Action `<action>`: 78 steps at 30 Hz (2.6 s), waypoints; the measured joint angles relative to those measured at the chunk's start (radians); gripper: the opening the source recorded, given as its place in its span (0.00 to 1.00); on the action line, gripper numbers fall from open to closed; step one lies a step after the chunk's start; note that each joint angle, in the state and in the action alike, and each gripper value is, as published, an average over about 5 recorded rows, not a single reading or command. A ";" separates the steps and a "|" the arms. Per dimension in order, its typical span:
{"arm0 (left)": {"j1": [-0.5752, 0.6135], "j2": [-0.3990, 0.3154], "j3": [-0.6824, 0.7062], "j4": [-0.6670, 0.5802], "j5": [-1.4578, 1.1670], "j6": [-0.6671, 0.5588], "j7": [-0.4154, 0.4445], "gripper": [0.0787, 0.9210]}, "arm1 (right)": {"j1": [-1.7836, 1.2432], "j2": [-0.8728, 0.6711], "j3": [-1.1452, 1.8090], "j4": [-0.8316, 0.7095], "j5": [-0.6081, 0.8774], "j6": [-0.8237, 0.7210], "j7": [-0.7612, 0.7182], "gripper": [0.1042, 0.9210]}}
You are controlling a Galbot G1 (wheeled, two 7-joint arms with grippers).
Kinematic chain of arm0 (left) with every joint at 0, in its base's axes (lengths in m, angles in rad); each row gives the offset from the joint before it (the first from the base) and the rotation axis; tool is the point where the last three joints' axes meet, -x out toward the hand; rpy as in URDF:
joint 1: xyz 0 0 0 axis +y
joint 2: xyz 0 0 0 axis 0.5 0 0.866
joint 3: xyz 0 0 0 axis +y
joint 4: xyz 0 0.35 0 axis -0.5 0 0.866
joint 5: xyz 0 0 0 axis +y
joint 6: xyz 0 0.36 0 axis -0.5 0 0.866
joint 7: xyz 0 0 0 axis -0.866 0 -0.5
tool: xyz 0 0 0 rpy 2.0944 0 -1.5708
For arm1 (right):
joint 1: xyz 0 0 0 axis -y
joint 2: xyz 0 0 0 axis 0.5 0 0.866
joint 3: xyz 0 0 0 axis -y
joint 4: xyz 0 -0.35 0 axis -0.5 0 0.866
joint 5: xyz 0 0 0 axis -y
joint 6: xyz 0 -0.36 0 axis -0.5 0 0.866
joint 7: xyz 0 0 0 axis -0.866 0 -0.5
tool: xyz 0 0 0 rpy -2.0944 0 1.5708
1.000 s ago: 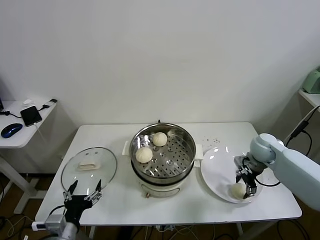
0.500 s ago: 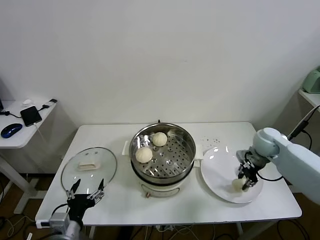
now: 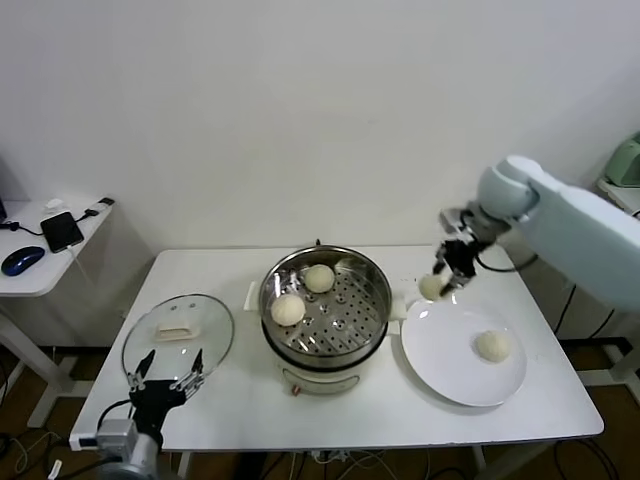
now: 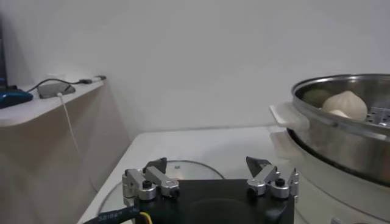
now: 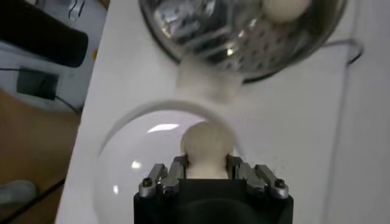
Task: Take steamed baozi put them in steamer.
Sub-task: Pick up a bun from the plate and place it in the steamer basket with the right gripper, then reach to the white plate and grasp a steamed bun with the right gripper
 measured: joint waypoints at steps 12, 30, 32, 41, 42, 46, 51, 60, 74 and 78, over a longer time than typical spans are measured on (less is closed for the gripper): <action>0.003 0.000 -0.008 -0.016 0.003 -0.003 -0.006 0.88 | 0.095 0.187 -0.172 -0.020 0.086 0.457 0.002 0.44; -0.003 0.000 -0.008 -0.018 0.004 -0.003 -0.008 0.88 | 0.011 0.269 -0.267 0.108 -0.147 0.775 0.098 0.43; -0.004 0.000 -0.008 -0.017 0.004 -0.003 -0.008 0.88 | 0.002 0.276 -0.272 0.118 -0.159 0.783 0.109 0.43; -0.007 0.000 -0.002 -0.015 0.005 -0.003 -0.009 0.88 | -0.036 0.306 -0.279 0.141 -0.198 0.798 0.141 0.43; -0.007 0.000 -0.002 -0.015 0.005 -0.003 -0.009 0.88 | -0.040 0.307 -0.279 0.141 -0.202 0.798 0.144 0.43; -0.005 0.000 -0.005 -0.017 0.005 -0.003 -0.009 0.88 | -0.053 0.309 -0.281 0.142 -0.213 0.798 0.154 0.44; -0.001 0.000 -0.006 -0.020 0.005 -0.003 -0.009 0.88 | -0.059 0.303 -0.279 0.154 -0.224 0.776 0.166 0.55; 0.012 0.000 -0.007 -0.036 0.007 -0.003 -0.011 0.88 | -0.023 0.254 -0.246 0.197 -0.149 0.580 0.160 0.85; 0.002 0.000 0.004 -0.029 0.009 -0.001 -0.008 0.88 | 0.015 0.061 -0.154 0.244 0.093 -0.067 0.223 0.88; -0.001 0.000 0.006 -0.024 0.011 0.001 -0.007 0.88 | 0.004 -0.005 -0.120 0.239 0.129 -0.204 0.245 0.88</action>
